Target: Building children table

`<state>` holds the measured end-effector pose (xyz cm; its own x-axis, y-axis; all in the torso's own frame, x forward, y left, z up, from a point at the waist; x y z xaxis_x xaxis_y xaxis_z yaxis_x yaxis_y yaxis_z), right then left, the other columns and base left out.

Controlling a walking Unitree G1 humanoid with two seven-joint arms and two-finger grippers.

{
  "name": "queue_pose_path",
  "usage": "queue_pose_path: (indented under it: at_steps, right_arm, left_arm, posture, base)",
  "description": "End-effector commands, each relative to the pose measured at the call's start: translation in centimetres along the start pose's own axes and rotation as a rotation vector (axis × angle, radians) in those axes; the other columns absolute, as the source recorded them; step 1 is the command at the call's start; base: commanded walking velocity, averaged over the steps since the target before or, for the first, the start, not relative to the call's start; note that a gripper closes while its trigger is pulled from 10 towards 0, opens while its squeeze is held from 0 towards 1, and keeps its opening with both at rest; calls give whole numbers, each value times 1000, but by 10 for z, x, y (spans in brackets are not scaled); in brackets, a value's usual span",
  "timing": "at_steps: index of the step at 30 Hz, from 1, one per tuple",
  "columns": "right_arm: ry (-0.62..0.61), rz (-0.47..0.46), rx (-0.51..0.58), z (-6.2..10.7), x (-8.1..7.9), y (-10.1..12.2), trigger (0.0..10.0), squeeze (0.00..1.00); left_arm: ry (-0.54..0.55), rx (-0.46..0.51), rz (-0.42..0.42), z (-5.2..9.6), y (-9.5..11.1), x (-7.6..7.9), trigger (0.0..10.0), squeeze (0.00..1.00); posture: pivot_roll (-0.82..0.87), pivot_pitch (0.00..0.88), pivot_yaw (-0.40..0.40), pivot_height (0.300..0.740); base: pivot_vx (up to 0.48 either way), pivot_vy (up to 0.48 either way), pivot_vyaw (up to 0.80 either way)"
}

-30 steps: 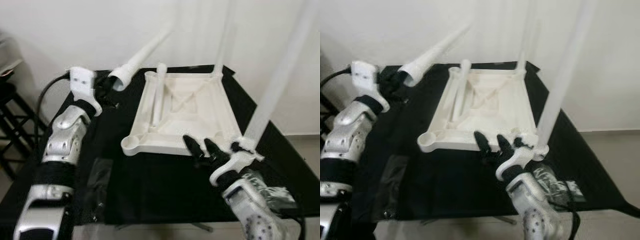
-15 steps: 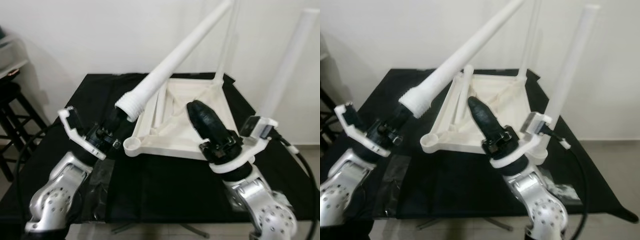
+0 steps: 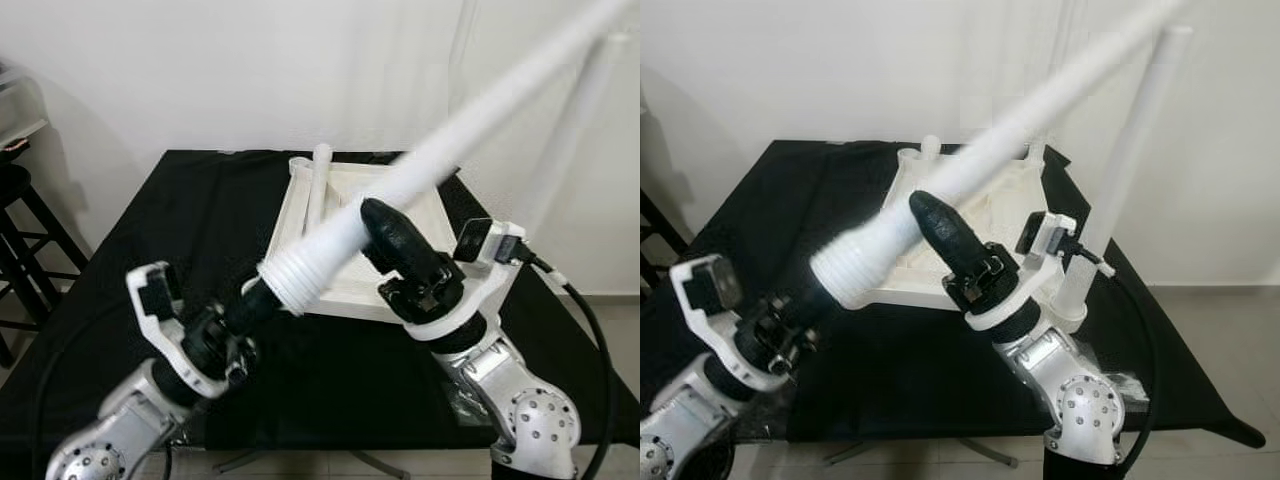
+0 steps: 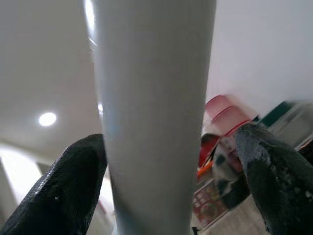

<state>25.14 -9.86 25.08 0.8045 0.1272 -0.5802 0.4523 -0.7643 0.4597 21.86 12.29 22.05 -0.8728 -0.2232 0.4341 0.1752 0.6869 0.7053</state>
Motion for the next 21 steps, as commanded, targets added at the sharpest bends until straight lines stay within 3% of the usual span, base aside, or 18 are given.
queue_pose_path:
  at_steps: [1, 10, 11, 12, 13, 14, 21]
  right_arm:
    - [33, -19, -16, -2, -2, -2, 10000, 0]
    - [54, -23, -29, -4, -1, -4, 10000, 0]
    - [68, -23, -26, -6, -2, -4, 4980, 0]
    - [79, -22, -23, -7, -3, -3, 2863, 0]
    - [79, -22, -23, -7, -3, -3, 2863, 0]
    - [89, -21, -17, -8, -4, -2, 0, 0]
    - [117, -25, -4, -13, -6, 0, 0, 0]
  left_arm:
    - [-21, -28, 19, 0, -4, 4, 0, 0]
    - [-32, -67, 58, 2, -8, 6, 0, 0]
    - [-31, -75, 66, 3, -9, 7, 0, 0]
    - [-30, -80, 72, 4, -10, 7, 0, 0]
    - [-30, -80, 72, 4, -10, 7, 0, 0]
    - [-33, -84, 77, 4, -11, 8, 0, 0]
    - [-41, -106, 108, 7, -18, 13, 0, 0]
  posture:
    - [-75, 0, -40, 740]
    - [-71, 0, -39, 740]
    - [-71, 0, -40, 740]
    - [-71, 0, -40, 740]
    - [-71, 0, -40, 740]
    - [-70, 0, -40, 740]
    - [-68, 0, -42, 740]
  base:
    - [0, 0, 0]
    - [0, 0, 0]
    - [0, 0, 0]
    - [0, 0, 0]
    - [0, 0, 0]
    - [0, 0, 0]
    - [0, 0, 0]
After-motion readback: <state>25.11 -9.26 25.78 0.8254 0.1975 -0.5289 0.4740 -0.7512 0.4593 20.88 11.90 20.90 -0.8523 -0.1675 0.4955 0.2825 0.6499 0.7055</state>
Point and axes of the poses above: a point about 5 cm out from each wrist's last joint towards the gripper, its own z axis pointing back from the gripper into the wrist, its own y axis along the axis of the wrist's last joint, x = y × z, the point moved 1 cm from there along -z, pointing out of the wrist towards the gripper, and after that the axes turned 5 degrees about -z, right-handed, at the moved point
